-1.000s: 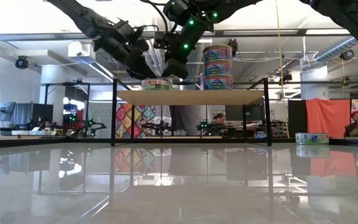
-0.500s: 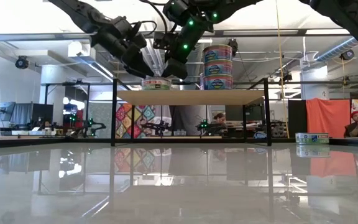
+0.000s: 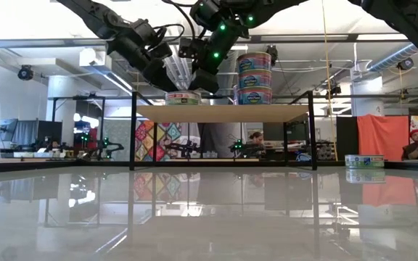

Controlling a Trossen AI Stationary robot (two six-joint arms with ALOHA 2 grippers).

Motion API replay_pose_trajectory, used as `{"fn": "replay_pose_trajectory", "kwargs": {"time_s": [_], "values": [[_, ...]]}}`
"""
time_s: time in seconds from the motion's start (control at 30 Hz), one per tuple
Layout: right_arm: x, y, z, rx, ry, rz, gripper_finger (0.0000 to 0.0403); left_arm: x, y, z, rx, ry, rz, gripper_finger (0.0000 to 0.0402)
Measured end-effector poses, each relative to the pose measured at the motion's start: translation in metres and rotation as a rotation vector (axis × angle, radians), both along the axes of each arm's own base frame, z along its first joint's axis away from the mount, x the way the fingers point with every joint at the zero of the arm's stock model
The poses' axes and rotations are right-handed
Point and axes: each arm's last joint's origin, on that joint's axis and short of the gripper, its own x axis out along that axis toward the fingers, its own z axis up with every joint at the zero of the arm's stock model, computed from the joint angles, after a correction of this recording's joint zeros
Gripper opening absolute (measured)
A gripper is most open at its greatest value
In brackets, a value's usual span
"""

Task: Stack canned seafood by type on shelf
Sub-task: Stack the green tuna can on top of the other green tuna can on the shelf

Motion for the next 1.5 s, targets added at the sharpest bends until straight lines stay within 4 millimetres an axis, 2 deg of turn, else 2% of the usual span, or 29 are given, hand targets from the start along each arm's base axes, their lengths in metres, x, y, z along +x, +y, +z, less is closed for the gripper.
{"fn": "replay_pose_trajectory", "kwargs": {"time_s": [0.2,0.43,0.57,0.67,0.77,0.97,1.1,1.3,1.5], "values": [[0.0,0.0,0.001,-0.003,-0.009,0.001,0.0012,-0.002,-0.003,0.006,0.024,-0.01,-0.005,0.04],[0.002,0.004,0.011,-0.01,-0.085,0.014,0.0013,-0.014,-0.015,0.028,0.06,-0.048,0.0,0.04],[0.001,0.015,0.029,-0.034,-0.149,0.035,0.0013,-0.022,-0.028,0.043,0.016,-0.103,0.042,0.04],[-0.001,0.03,0.047,-0.056,-0.198,0.052,0.0013,-0.024,-0.048,0.051,-0.041,-0.095,0.025,0.0394],[-0.003,0.051,0.061,-0.083,-0.221,0.056,0.0013,-0.02,-0.076,0.053,-0.048,-0.103,-0.061,0.0382],[-0.014,0.106,0.091,-0.129,-0.256,0.076,0.0013,-0.02,-0.132,0.045,-0.042,-0.128,-0.223,0.0362],[-0.028,0.14,0.102,-0.059,-0.255,0.098,0.0013,-0.026,-0.157,0.035,-0.059,-0.198,-0.271,0.0359],[-0.06,0.185,0.11,0.102,-0.193,0.101,0.0013,-0.032,-0.182,0.02,-0.126,-0.28,-0.298,0.0359],[-0.085,0.231,0.102,0.241,-0.14,0.097,0.0012,-0.029,-0.215,0.01,-0.182,-0.291,-0.408,0.0359]]}}
